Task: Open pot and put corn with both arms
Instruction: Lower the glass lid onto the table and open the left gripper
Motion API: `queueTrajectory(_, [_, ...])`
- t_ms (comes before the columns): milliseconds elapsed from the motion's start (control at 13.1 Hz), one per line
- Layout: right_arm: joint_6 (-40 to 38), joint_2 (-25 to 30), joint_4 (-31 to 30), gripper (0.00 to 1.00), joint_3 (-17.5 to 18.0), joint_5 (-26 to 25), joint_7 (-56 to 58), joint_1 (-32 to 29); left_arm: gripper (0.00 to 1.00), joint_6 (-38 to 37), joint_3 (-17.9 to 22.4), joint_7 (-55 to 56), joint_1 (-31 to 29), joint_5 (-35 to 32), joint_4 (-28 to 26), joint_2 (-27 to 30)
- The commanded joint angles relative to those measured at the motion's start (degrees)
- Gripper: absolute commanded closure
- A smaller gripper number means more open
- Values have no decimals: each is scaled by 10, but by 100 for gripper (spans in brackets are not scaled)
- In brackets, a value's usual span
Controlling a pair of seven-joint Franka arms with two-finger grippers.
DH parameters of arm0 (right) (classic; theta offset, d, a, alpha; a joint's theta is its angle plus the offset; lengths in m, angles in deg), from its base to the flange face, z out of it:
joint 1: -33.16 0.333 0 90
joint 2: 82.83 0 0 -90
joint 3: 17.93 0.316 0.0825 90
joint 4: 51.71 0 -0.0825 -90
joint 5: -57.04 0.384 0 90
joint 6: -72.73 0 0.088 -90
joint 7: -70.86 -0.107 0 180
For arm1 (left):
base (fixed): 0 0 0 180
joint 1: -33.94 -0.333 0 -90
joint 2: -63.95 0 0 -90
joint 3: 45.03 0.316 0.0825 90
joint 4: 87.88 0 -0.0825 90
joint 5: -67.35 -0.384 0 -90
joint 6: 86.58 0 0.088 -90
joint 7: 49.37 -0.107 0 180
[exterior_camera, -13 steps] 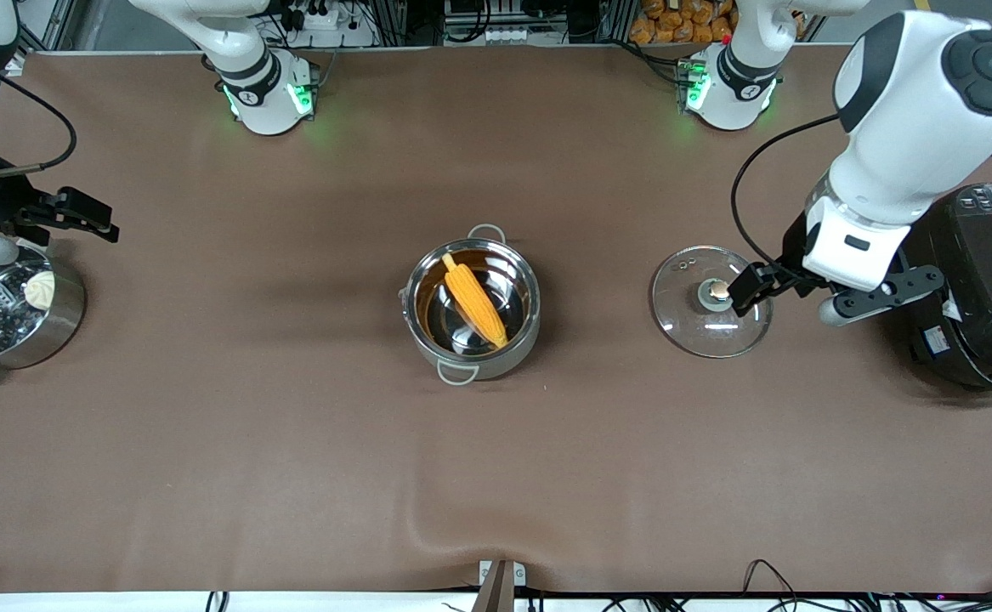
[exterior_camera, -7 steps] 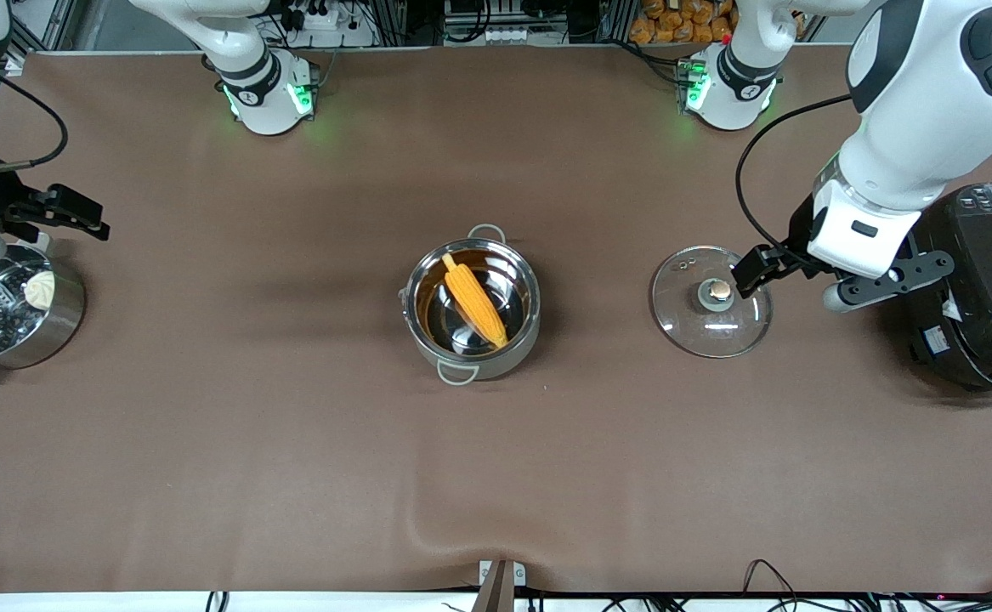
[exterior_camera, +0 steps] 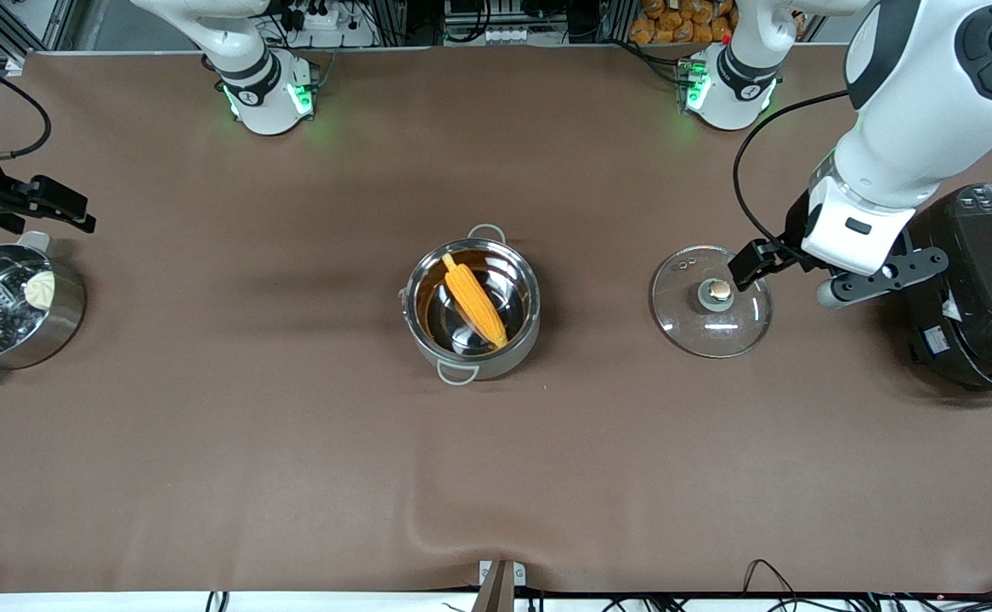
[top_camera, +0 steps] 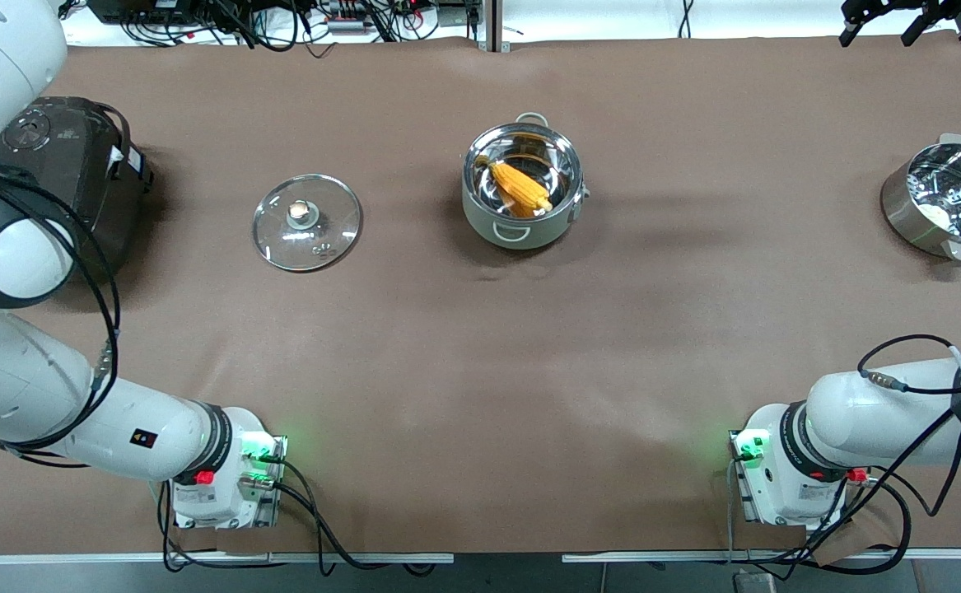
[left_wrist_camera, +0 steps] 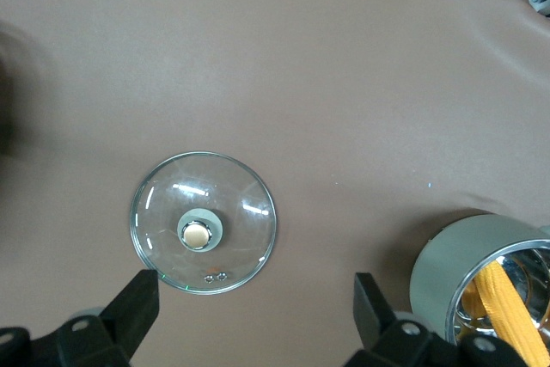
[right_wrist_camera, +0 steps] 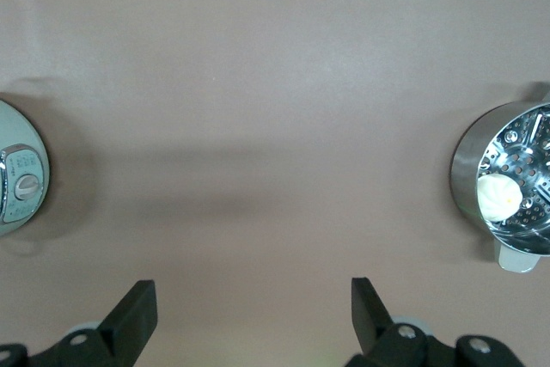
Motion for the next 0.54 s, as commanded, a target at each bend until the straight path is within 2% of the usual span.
queueTrajectory(0, [-3,14,-11,0,11,-4,6,-10,0,-14,-4,-8,-2,-12,13,-3])
queueTrajectory(460, [-3,14,-4,0,13,-4,6,-7,0,-14,-4,-7,-2,-12,13,-3])
